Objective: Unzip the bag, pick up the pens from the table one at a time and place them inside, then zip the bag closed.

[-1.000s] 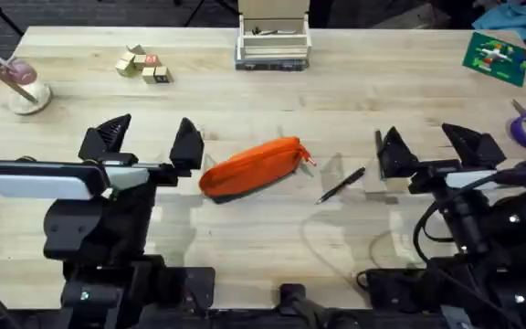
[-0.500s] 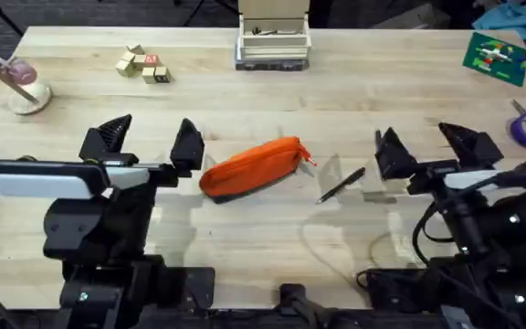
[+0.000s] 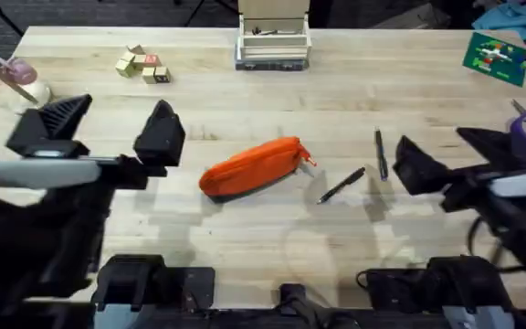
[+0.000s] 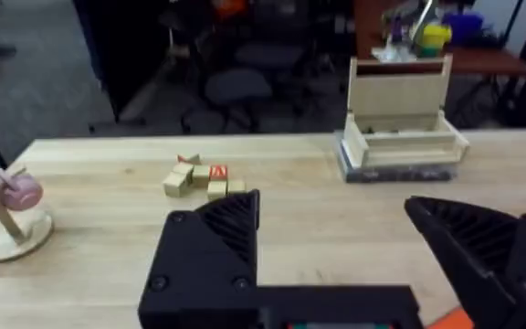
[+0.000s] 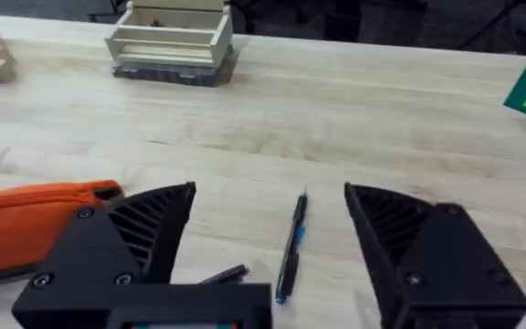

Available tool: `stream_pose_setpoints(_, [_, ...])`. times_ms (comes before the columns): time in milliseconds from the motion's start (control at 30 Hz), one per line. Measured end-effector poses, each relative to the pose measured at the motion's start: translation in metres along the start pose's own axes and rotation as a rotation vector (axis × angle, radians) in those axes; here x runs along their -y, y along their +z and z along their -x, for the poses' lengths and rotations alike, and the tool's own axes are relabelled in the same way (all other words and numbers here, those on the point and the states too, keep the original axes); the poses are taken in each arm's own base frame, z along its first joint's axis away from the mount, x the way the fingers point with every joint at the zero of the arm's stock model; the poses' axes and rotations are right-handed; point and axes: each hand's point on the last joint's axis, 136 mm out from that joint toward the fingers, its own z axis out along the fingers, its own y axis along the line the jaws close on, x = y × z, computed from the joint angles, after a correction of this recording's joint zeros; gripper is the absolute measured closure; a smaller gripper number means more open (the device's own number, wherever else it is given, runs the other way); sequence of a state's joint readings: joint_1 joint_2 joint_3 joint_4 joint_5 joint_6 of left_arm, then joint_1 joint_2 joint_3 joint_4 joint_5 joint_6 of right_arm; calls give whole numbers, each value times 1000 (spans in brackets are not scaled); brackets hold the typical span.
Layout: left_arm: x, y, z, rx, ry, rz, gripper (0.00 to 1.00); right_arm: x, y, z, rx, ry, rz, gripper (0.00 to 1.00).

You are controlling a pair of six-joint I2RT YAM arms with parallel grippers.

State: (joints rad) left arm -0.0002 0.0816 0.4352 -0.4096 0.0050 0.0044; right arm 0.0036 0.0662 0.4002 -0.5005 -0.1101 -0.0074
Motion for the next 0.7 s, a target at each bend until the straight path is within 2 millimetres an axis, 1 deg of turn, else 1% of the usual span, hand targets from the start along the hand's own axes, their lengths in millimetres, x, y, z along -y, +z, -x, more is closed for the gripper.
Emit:
stream_pose_setpoints(67, [0,-4,8,-41,0,-3,7,-2,-9,14,-7,1,3,5])
stream_pose_setpoints(200, [1,-7,29,-107,4,-9,7,-3,-20,34,-41,6,4,5])
stream_pose_setpoints(400, [11,-2,54,-205,71,-74,7,-5,-31,63,-91,13,8,5])
stream_pose_setpoints(533, [18,3,68,-244,90,-122,7,-7,-37,76,-125,19,12,5])
stream_pose_setpoints(600, [21,5,75,-255,94,-142,8,-7,-40,81,-146,22,12,5])
stream_pose_setpoints(700, [25,5,79,-279,96,-166,7,-8,-45,84,-174,26,12,4])
